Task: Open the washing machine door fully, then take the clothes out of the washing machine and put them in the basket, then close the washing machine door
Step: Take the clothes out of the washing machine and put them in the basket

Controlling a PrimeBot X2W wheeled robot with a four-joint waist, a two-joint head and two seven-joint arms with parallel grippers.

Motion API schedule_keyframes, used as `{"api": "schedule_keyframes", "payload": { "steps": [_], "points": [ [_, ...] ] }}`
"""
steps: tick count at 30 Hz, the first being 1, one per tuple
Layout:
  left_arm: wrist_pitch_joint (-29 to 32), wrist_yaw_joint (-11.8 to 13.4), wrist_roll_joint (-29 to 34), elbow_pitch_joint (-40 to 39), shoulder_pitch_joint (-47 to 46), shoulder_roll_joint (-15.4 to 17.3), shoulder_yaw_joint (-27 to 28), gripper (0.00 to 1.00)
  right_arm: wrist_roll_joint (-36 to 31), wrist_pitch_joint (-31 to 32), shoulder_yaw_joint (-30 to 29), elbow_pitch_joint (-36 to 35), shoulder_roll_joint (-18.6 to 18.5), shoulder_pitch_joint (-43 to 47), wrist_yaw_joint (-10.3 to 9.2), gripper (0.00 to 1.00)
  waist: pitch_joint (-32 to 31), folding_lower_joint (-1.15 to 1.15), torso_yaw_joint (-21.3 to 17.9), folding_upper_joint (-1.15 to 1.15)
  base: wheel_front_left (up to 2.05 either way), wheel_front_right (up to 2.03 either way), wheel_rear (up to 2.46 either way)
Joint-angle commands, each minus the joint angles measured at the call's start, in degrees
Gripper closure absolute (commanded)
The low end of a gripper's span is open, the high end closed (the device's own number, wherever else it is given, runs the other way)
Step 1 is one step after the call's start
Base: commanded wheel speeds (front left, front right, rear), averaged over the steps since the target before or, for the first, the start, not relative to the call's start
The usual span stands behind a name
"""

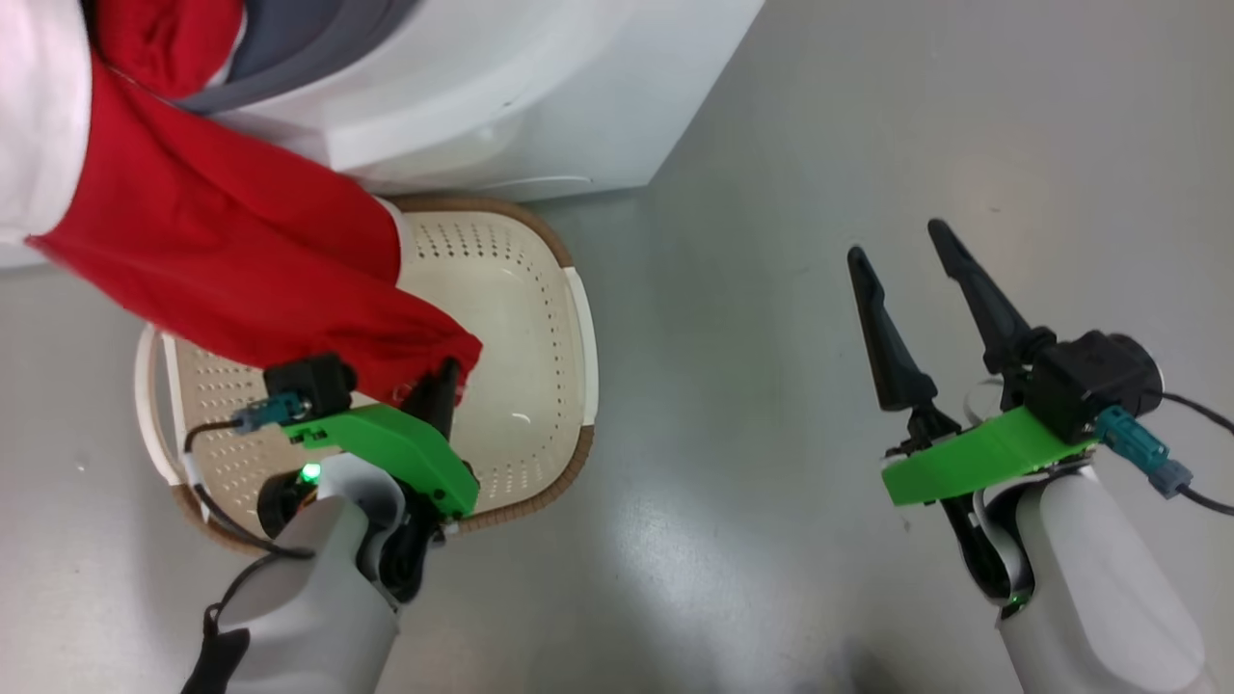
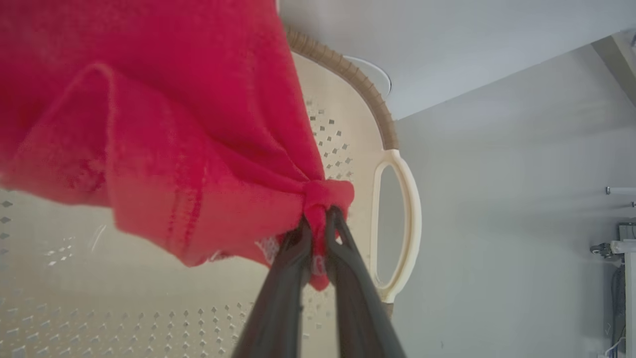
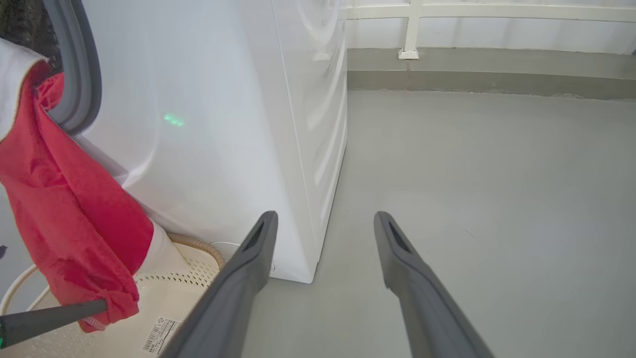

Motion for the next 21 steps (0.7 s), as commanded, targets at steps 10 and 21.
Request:
{"api": "schedule_keyframes", "payload": {
  "steps": [10,21],
  "points": [
    [-1.1,1.2,-6.6,3.7,-0.6,1.2,-7.1,1.00,0.0,-0.4,1.1,-2.1,0.1,-1.3,0.28,0.00,3.7,0.00,-0.8,0.00,0.00,0.00,0.00],
    [-3.8,5.2,-3.6,5.9,-4.7,1.7,-7.6,0.53,0.1,-0.4,1.0,-1.8,0.1,-1.3,0.28,0.00,4.0,0.00,-0.1,0.00,0.00,0.00,0.00]
  ]
}}
